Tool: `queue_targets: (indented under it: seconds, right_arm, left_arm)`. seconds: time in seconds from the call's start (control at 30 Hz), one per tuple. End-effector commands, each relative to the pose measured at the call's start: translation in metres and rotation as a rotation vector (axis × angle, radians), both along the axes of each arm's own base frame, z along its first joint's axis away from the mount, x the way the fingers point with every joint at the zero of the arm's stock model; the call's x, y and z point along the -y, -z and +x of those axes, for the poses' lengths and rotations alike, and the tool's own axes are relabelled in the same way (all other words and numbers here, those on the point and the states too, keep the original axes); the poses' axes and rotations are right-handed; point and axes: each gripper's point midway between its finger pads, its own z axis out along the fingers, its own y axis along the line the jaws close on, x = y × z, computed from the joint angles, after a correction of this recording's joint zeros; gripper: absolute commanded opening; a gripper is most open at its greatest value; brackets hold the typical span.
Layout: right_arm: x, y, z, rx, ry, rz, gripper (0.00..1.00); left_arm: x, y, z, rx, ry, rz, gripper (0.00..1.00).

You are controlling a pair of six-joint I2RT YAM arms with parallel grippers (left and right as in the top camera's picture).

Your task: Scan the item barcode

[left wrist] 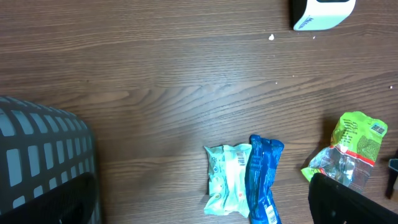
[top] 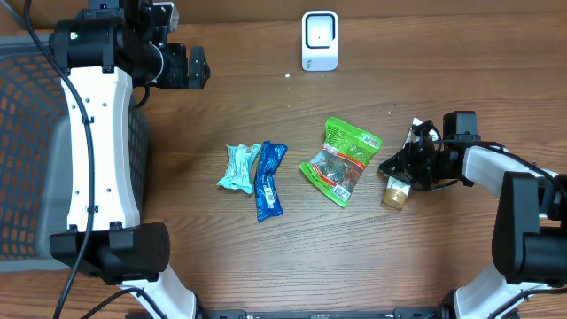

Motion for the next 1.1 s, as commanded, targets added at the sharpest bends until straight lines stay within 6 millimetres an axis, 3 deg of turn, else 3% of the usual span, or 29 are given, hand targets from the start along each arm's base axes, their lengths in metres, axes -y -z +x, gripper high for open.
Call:
queue_targets:
  seconds: [0.0, 0.17, 0.3, 0.37, 0.47, 0.53, 0.67, 1.07]
  right_arm:
    - [0.004, 0.015, -0.005, -0.036, 0.008, -0.029, 0.06]
    - [-0.01, -0.017, 0.008, 0.026, -0.027, 0.093, 0.05]
    - [-0.008, -0.058, 0.02, 0.083, -0.025, 0.106, 0.13]
    - [-0.003, -0.084, 0.025, 0.125, -0.014, 0.1, 0.25]
    - [0.012, -0.119, 0.028, 0.19, 0.029, 0.06, 0.61]
    - [0.027, -0.125, 0.027, 0.184, 0.087, 0.009, 0.72]
    - [0.056, -0.103, 0.015, 0.065, 0.2, -0.13, 0.76]
    - [0.052, -0.033, -0.018, -0.075, 0.217, -0.145, 0.77]
  left_arm:
    - [0.001, 0.002, 0.001, -0.005, 0.0, -0.015, 1.0]
    - [0.001, 0.002, 0.001, -0.005, 0.0, -0.015, 1.0]
    - [0.001, 0.002, 0.001, -0.005, 0.0, -0.015, 1.0]
    - [0.001, 0.002, 0.001, -0.005, 0.0, -0.015, 1.0]
    - [0.001, 0.002, 0.001, -0.005, 0.0, -0.015, 1.0]
    - [0.001, 0.002, 0.001, -0.005, 0.001, -0.015, 1.0]
    - [0.001, 0.002, 0.001, -0.005, 0.001, -0.015, 0.99]
    - [0.001, 0.002, 0.001, -0.005, 0.0, -0.015, 1.0]
